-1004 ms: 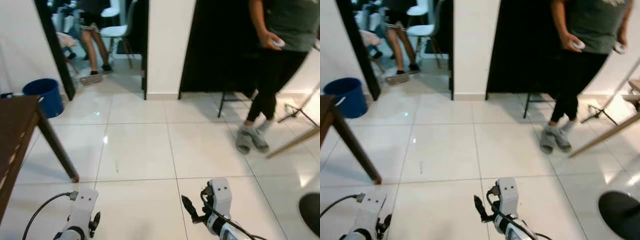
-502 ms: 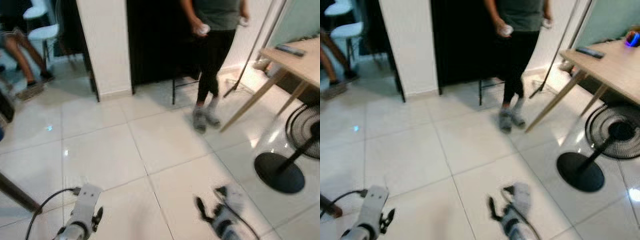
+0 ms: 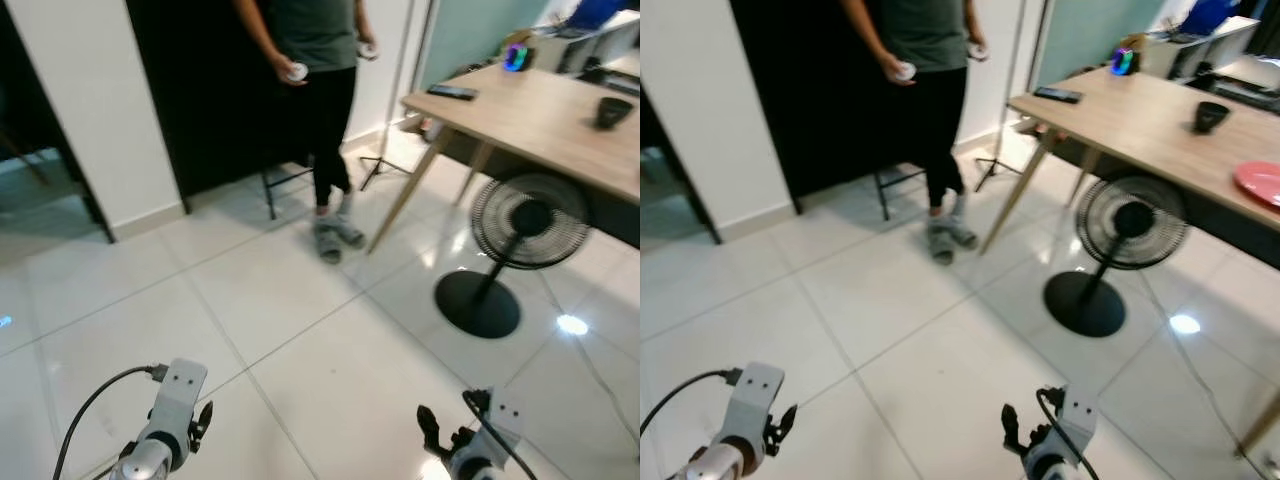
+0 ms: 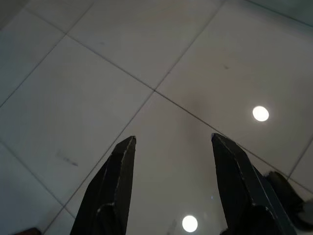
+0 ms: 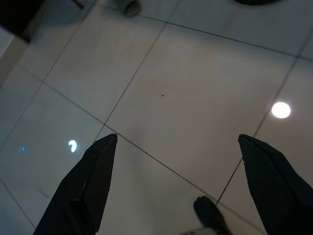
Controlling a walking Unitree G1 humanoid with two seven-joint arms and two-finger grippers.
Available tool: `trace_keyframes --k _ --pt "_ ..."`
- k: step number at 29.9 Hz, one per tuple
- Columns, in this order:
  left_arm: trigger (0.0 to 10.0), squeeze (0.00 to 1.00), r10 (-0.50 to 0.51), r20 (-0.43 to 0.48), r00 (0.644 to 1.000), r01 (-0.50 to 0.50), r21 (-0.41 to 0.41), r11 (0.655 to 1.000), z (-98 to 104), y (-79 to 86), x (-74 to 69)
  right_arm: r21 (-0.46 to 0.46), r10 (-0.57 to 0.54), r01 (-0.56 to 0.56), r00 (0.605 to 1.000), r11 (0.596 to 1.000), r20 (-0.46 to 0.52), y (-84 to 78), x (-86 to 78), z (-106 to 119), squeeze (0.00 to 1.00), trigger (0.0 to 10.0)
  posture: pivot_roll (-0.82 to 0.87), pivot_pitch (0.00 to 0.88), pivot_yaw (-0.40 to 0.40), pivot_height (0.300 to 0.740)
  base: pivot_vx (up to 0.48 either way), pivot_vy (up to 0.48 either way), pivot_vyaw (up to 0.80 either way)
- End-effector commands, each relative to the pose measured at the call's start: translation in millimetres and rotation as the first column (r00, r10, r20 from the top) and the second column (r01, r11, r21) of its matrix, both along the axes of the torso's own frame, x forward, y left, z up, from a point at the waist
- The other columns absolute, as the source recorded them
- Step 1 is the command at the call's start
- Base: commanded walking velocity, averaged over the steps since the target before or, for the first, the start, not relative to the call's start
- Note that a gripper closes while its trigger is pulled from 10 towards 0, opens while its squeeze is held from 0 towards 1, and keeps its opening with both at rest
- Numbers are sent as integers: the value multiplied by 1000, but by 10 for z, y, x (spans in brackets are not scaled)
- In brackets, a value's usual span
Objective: Setting the table
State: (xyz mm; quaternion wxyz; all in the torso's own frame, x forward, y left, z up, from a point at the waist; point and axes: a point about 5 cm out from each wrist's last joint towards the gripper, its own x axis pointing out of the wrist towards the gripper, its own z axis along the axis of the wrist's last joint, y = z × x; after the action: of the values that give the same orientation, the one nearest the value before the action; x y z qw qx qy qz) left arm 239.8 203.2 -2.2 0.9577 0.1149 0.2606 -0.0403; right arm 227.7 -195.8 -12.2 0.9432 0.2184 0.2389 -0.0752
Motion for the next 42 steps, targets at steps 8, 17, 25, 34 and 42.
trace_keyframes --k 8,17,25,34,42 --pt "10000 0 -4 -27 1000 5 17 1000 -56 36 -48 18 12 -13 999 1000 44 69 -6 16 0 10000 -49 0 104 740 0 0 -779" --pt "10000 0 -31 23 999 30 38 999 51 56 17 -2 48 -48 994 999 101 140 88 81 0 10000 -34 0 157 740 0 0 -769" --pt "10000 0 -53 41 998 51 41 998 111 54 120 -11 61 -60 990 998 131 223 151 127 0 10000 -36 0 165 740 0 0 -769" --pt "10000 0 -25 25 999 26 -23 999 57 -23 63 -123 154 -143 984 982 84 177 107 89 0 10000 -47 0 100 740 0 0 -773" --pt "10000 0 61 39 997 -57 -89 994 48 -41 43 -151 231 -220 971 964 59 156 101 99 0 10000 -12 22 9 740 0 0 -775"
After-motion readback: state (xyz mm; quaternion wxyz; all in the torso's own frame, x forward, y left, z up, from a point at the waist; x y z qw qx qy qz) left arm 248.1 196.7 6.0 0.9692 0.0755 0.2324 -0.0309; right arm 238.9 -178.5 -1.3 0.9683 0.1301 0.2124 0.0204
